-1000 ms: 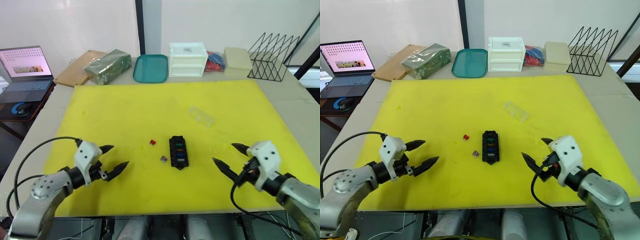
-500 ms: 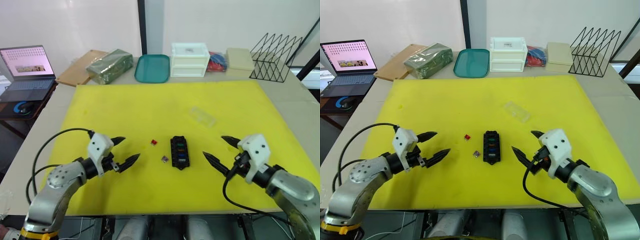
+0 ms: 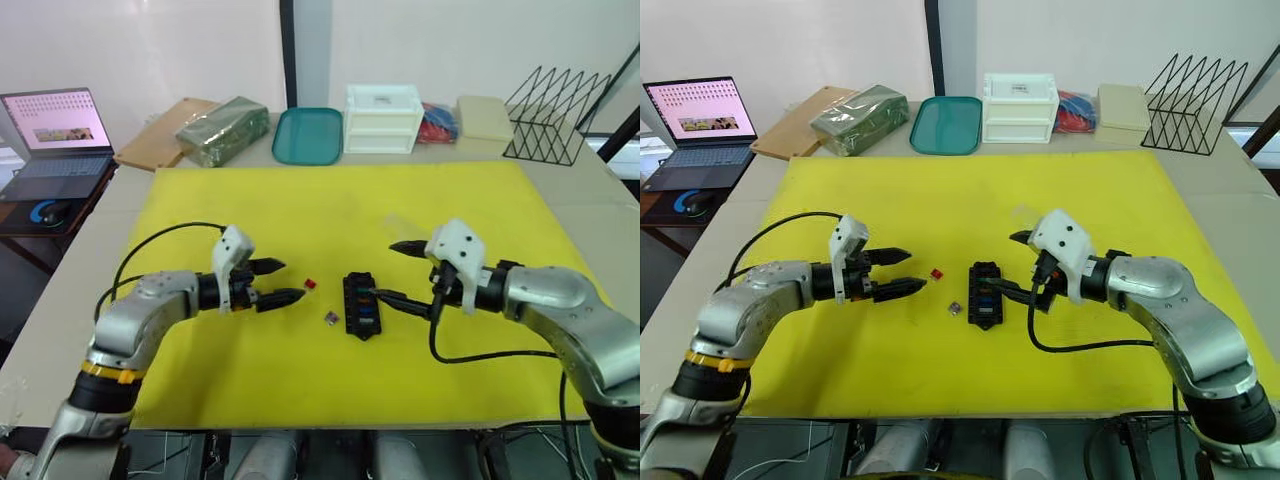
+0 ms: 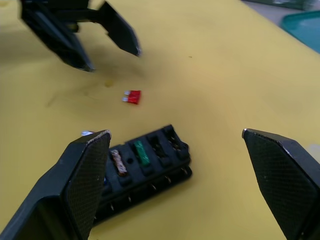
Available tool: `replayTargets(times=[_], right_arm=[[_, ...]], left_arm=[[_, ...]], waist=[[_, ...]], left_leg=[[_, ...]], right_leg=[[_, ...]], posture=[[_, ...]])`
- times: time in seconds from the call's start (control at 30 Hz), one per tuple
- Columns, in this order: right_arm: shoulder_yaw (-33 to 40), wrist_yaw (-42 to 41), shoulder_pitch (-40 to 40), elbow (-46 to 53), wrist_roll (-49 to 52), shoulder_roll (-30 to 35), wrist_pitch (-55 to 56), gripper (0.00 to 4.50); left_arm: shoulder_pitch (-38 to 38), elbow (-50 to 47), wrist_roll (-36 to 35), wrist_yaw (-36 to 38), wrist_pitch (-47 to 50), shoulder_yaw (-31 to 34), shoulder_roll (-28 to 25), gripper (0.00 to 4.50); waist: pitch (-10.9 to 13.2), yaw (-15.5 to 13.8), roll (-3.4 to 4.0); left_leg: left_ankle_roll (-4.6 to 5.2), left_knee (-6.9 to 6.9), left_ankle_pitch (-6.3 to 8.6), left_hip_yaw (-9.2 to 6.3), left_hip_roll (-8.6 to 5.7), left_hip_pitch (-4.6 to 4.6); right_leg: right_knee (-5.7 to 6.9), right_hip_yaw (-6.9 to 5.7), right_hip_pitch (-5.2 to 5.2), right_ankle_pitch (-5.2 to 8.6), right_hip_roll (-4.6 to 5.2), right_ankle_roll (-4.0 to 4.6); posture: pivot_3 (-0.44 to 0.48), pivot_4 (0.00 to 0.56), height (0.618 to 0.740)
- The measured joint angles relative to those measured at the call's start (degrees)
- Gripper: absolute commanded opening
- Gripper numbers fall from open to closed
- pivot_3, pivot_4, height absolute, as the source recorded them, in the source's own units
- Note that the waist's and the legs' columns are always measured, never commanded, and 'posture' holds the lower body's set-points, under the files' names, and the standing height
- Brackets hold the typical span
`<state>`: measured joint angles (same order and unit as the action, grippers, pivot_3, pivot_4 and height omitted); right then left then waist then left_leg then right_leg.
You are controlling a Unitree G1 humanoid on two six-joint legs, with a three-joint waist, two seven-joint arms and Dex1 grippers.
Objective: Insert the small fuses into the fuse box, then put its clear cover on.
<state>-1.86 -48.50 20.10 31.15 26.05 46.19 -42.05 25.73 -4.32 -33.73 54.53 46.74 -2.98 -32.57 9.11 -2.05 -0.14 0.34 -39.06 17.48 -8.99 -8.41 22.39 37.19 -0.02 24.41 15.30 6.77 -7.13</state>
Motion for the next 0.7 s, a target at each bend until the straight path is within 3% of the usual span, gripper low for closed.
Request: replayTargets(times=[0.17, 0.37, 0.7], right_arm=[[-3.39, -4.55, 5.98, -1.82, -0.51, 1.41, 1.42, 4.46], [-4.88, -7.62, 10.21, -4.2, -1.41, 2.17, 2.67, 4.46], [-5.93, -8.62, 11.05, -4.53, -2.79, 2.16, 3.52, 4.46]], left_arm=[[8.4, 10.42, -4.44, 2.98, 10.97, 0.05, 0.22, 4.5], [15.31, 19.95, -4.73, 6.45, 18.03, -1.81, 1.03, 4.5], [17.29, 23.47, -2.66, 11.62, 20.6, -7.24, 0.48, 4.5]], waist=[[0.0, 0.03, -0.01], [0.0, 0.08, -0.01], [0.0, 0.56, -0.01]], left_leg=[[0.0, -0.02, 0.0, 0.0, -0.01, 0.03], [-0.01, -0.04, 0.0, 0.0, -0.02, 0.05], [-0.01, -0.02, 0.0, 0.0, -0.01, 0.05]], right_leg=[[0.01, -0.02, 0.03, 0.0, 0.0, 0.0], [0.03, -0.04, 0.06, 0.0, -0.01, 0.0], [0.03, 0.0, 0.08, 0.0, 0.0, 0.0]], posture=[[0.0, 0.15, 0.74], [0.0, 0.15, 0.74], [0.0, 0.15, 0.74]])
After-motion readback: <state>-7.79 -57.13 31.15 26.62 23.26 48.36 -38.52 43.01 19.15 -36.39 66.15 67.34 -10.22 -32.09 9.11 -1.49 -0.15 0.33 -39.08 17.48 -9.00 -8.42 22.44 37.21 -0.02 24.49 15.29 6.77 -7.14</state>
